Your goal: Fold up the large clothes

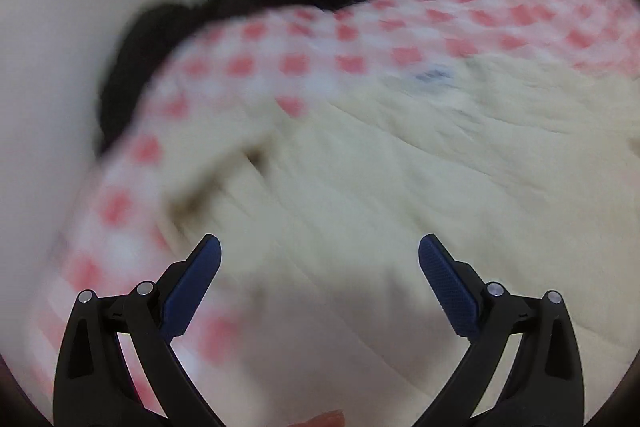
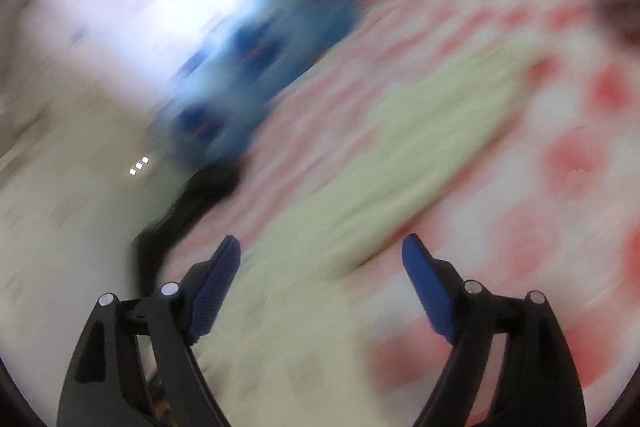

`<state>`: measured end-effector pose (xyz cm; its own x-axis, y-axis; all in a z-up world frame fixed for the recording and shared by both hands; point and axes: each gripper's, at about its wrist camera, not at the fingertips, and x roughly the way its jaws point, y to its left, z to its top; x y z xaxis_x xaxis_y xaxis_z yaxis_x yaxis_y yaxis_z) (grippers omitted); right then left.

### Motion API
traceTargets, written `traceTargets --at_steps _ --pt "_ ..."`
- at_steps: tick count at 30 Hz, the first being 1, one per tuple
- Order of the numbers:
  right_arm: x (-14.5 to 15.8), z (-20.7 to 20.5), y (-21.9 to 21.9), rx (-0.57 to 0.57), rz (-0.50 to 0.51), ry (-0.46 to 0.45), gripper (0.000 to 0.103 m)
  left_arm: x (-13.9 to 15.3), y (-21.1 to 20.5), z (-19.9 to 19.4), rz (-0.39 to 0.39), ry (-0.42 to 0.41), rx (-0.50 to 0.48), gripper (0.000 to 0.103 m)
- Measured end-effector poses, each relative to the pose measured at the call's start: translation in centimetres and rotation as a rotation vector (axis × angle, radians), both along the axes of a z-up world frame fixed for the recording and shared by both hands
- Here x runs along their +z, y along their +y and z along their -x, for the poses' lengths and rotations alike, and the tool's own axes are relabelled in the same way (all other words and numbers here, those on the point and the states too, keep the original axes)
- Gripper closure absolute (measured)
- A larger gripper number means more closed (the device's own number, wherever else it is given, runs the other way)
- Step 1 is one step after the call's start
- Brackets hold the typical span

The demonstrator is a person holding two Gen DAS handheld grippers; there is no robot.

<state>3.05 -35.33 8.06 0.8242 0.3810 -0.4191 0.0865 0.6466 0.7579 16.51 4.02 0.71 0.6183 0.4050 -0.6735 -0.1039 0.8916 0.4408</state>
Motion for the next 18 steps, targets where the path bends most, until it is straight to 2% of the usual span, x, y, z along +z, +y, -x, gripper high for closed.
traceTargets --at_steps 1,3,5,7,9,10,11,12,13,14,15,16,18 --pt "-0.1 -0.4 2.7 0.053 -0.043 -0.008 0.023 -0.2 1.3 -3.0 -0.070 0.038 0.004 0.008" --pt "-0.9 -1.8 10.7 0.182 -0.160 -0.031 0.023 -0.4 3.6 -6.5 -0.122 0.089 0.011 0.008" --pt "-1.7 -2.5 15.9 0.248 -0.165 -0.048 0.023 -1.0 6.3 -9.8 -0.168 0.141 0.033 0.008" --pt "-3.2 -3.7 20.3 0.302 -0.138 -0.047 0.023 -1.6 8.7 -12.3 -0.162 0.194 0.041 0.008" --pt "-5.3 -3.3 21.9 0.322 -0.120 -0.041 0.023 -2.6 10.3 -14.2 -0.154 0.242 0.038 0.009" --pt "-6.2 -3.5 22.5 0.327 -0.097 -0.020 0.023 -3.2 10.8 -14.9 -0.159 0.259 0.041 0.018" --pt "-8.0 -4.2 22.9 0.316 -0.097 0.048 0.023 -3.8 11.4 -15.8 -0.165 0.274 0.044 0.035" --pt "-9.2 -3.7 22.7 0.318 -0.128 0.079 0.023 -4.4 11.9 -16.2 -0.168 0.281 0.058 0.045" --pt "-10.2 -4.2 22.7 0.319 -0.168 0.108 0.023 -4.7 12.6 -16.6 -0.151 0.283 0.073 0.067" --pt "-10.9 -4.7 22.4 0.304 -0.190 0.127 0.023 -4.5 13.5 -16.9 -0.089 0.277 0.082 0.085" --pt "-11.0 -4.9 22.3 0.290 -0.189 0.126 0.023 -3.9 14.2 -16.8 -0.054 0.257 0.104 0.089" --pt "-10.9 -4.7 22.1 0.285 -0.185 0.119 0.023 -2.0 15.5 -16.5 0.025 0.183 0.140 0.092" --pt "-10.7 -4.8 22.1 0.275 -0.177 0.107 0.023 1.0 17.8 -15.1 0.126 0.068 0.186 0.093"
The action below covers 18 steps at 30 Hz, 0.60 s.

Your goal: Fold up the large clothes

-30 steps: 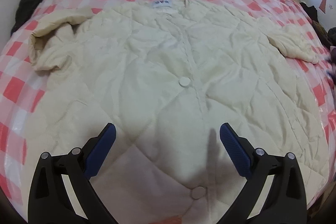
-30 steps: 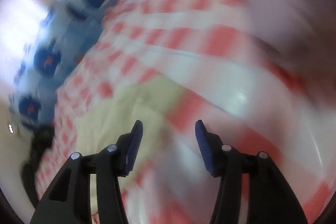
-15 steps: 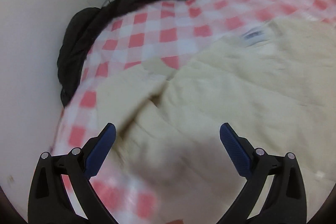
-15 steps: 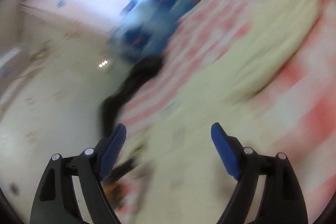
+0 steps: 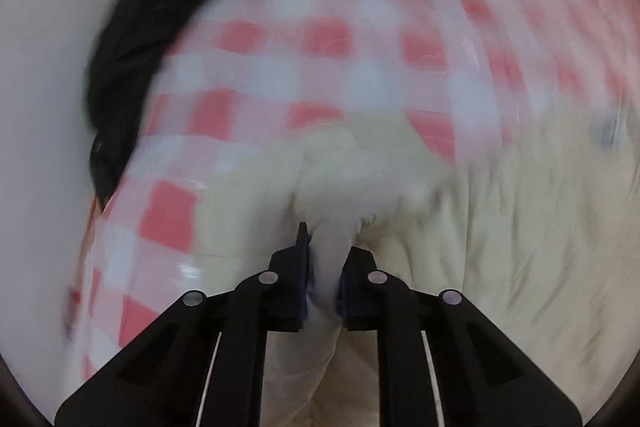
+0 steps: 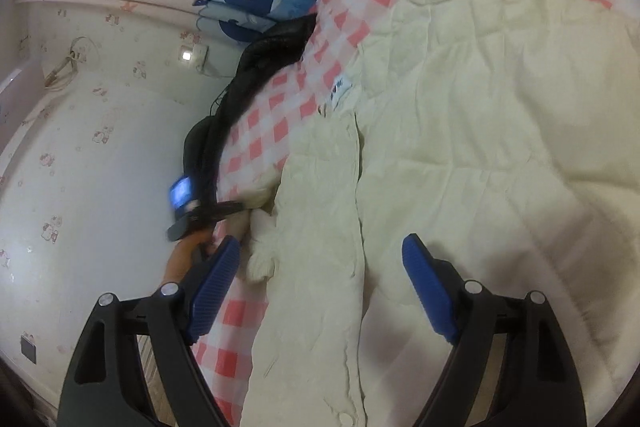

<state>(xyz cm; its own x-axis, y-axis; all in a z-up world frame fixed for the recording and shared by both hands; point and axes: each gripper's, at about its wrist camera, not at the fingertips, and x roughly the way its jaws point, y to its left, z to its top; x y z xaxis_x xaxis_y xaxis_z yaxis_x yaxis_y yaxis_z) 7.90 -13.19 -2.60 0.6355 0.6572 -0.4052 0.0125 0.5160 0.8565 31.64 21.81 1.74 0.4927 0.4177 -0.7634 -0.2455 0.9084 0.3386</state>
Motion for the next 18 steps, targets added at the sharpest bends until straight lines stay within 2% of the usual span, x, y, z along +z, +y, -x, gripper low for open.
traceTargets --at_steps 1,3,4,5,6,8,10,12,14,16,18 --pt "-0.3 0.9 -0.2 -0.003 0.001 -0.005 0.023 2.8 2.7 1.9 0.077 -0.112 0.061 0.093" --pt "-0.5 1.1 -0.3 -0.005 0.002 -0.004 0.023 5.9 7.1 5.1 0.220 -0.267 0.130 0.093" --pt "-0.5 1.4 -0.8 -0.003 0.000 -0.002 0.023 7.4 10.8 7.9 0.322 -0.368 0.209 0.093" --pt "-0.6 1.5 -0.6 0.003 -0.001 0.001 0.023 7.8 14.0 10.2 0.417 -0.430 0.287 0.091" --pt "-0.4 2.6 -1.0 0.010 0.005 0.004 0.023 7.2 18.0 13.1 0.553 -0.481 0.382 0.090" --pt "-0.4 2.6 -0.7 0.020 0.024 0.008 0.023 4.7 23.1 16.9 0.736 -0.481 0.505 0.073" --pt "-0.8 2.6 -0.7 0.029 0.034 0.020 0.022 2.3 26.2 21.0 0.835 -0.481 0.593 0.070" --pt "-0.9 2.5 -0.7 0.033 0.047 0.024 0.022 1.2 27.4 24.9 0.852 -0.506 0.659 0.060" --pt "-0.7 2.4 -0.7 0.036 0.079 0.020 0.022 1.4 27.2 29.0 0.845 -0.557 0.672 0.047" --pt "0.5 2.7 -1.1 0.043 0.118 0.009 0.022 2.1 25.0 32.8 0.821 -0.534 0.590 0.039" --pt "3.2 3.6 -1.9 0.076 0.168 -0.043 0.022 2.5 21.8 35.2 0.817 -0.442 0.423 0.027"
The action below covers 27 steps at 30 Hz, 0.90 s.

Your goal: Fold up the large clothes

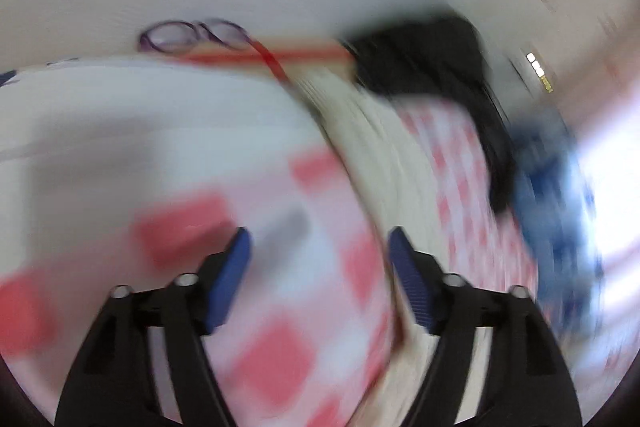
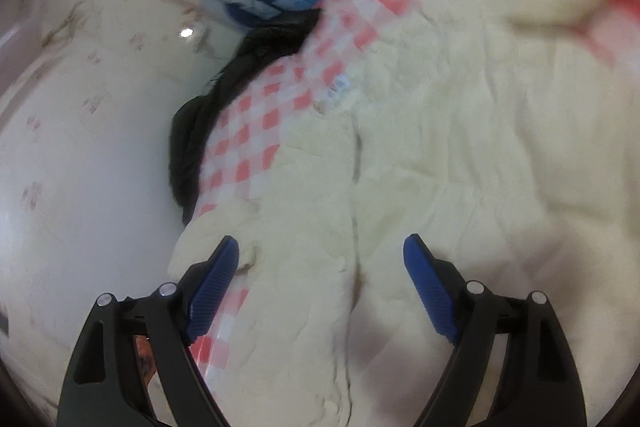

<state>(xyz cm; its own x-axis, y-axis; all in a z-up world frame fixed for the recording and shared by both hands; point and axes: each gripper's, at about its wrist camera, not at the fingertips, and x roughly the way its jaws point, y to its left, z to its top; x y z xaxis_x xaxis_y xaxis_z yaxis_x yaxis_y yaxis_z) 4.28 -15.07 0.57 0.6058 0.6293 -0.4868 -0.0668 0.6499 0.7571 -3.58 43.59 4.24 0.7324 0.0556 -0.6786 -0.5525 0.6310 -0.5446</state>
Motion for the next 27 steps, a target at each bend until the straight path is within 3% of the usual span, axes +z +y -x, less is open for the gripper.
traceTargets --at_steps 2,4,7,10,13,18,21,24,27 --pt "2.7 2.3 -1.4 0.031 0.096 -0.059 0.011 -0.5 -3.9 2.8 -0.019 0.026 -0.194 0.016" --pt "4.1 5.1 -3.7 0.040 0.187 -0.076 0.009 -2.0 -7.8 5.2 0.001 0.049 -0.354 0.014" --pt "3.7 9.9 -9.0 0.000 0.293 -0.002 0.008 -5.6 -12.7 7.6 0.101 0.089 -0.504 0.014" --pt "1.7 12.3 -12.6 -0.019 0.310 0.108 0.008 -8.4 -16.1 8.4 0.132 0.144 -0.552 0.014" --pt "-0.7 14.1 -15.2 -0.012 0.262 0.219 0.008 -10.2 -18.5 8.2 0.148 0.179 -0.584 0.014" --pt "-2.0 15.3 -15.4 0.025 0.246 0.253 0.008 -11.8 -20.1 9.5 0.153 0.243 -0.604 0.014" --pt "-2.1 15.5 -15.7 0.000 0.294 0.266 0.008 -12.2 -21.3 9.7 0.173 0.273 -0.634 0.014" --pt "-2.1 15.6 -16.5 -0.029 0.305 0.268 0.008 -12.1 -22.1 9.6 0.164 0.277 -0.649 0.014" --pt "-3.4 15.1 -16.5 0.030 0.267 0.330 0.008 -11.9 -22.7 9.6 0.183 0.264 -0.662 0.014"
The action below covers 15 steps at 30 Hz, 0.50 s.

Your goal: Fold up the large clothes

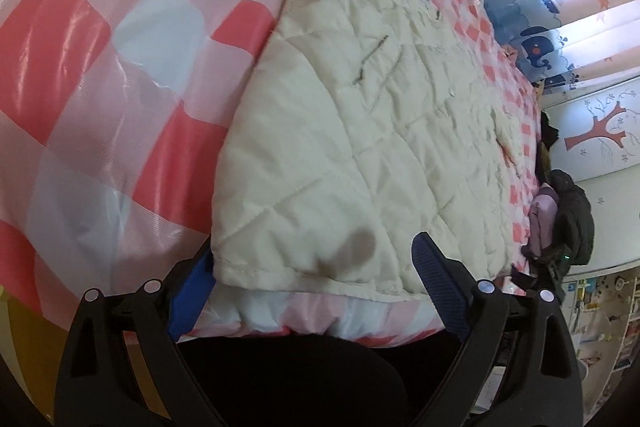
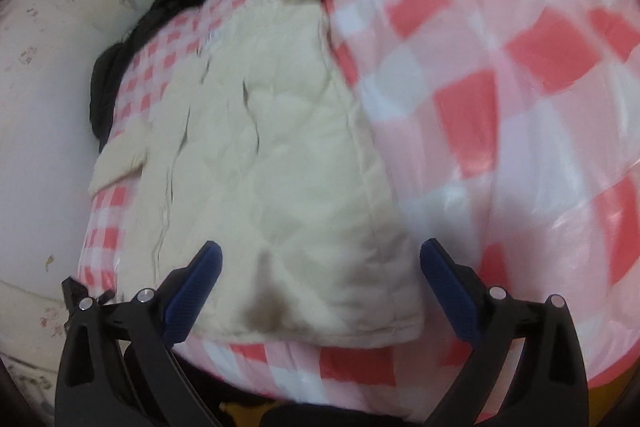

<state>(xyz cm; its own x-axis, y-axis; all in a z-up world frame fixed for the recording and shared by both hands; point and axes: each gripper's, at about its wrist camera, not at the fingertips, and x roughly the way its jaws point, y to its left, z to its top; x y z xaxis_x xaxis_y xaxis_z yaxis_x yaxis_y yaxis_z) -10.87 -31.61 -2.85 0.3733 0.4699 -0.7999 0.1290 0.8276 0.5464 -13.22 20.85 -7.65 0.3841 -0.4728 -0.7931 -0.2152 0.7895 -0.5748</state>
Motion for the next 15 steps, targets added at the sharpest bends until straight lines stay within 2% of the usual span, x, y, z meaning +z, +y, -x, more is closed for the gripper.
traceTargets --at_steps 1,3,5,6,8,10,11,12,13,14,15 --pt "-0.2 -0.1 0.3 0.014 -0.019 0.012 0.008 0.3 -0.2 0.2 0.008 -0.010 -0.001 0.019" --pt "-0.1 -0.2 0.5 0.034 -0.106 -0.007 0.008 1.0 -0.5 0.3 0.030 -0.031 -0.007 0.034" --pt "0.3 -0.2 0.2 0.050 -0.282 -0.055 0.008 1.5 -0.6 0.3 0.045 -0.051 -0.023 0.058" --pt "0.3 -0.2 0.1 0.050 -0.299 -0.062 0.008 1.7 -0.9 0.1 0.047 -0.057 -0.031 0.064" --pt "-0.1 -0.6 0.5 0.058 -0.213 -0.029 0.008 1.5 -0.8 -0.4 0.062 -0.050 -0.037 0.074" --pt "-0.8 -0.8 0.6 0.066 -0.200 -0.004 0.017 0.7 -0.7 -0.7 0.072 -0.022 -0.024 0.077" --pt "-1.1 -0.8 0.5 0.065 -0.201 0.005 0.034 0.5 -0.3 -0.5 0.076 -0.011 -0.014 0.078" --pt "-1.3 -0.8 0.4 0.060 -0.206 0.006 0.060 0.1 0.0 -0.5 0.083 0.000 -0.002 0.079" --pt "-1.5 -0.7 0.1 0.050 -0.225 0.003 0.078 -0.1 0.1 -0.5 0.090 0.006 0.012 0.082" --pt "-1.7 -0.5 -0.1 0.045 -0.241 0.001 0.087 -0.1 0.2 -0.5 0.095 0.004 0.021 0.085" --pt "-1.5 -0.5 0.0 0.049 -0.244 -0.009 0.088 0.0 0.3 -0.5 0.100 -0.001 0.023 0.088"
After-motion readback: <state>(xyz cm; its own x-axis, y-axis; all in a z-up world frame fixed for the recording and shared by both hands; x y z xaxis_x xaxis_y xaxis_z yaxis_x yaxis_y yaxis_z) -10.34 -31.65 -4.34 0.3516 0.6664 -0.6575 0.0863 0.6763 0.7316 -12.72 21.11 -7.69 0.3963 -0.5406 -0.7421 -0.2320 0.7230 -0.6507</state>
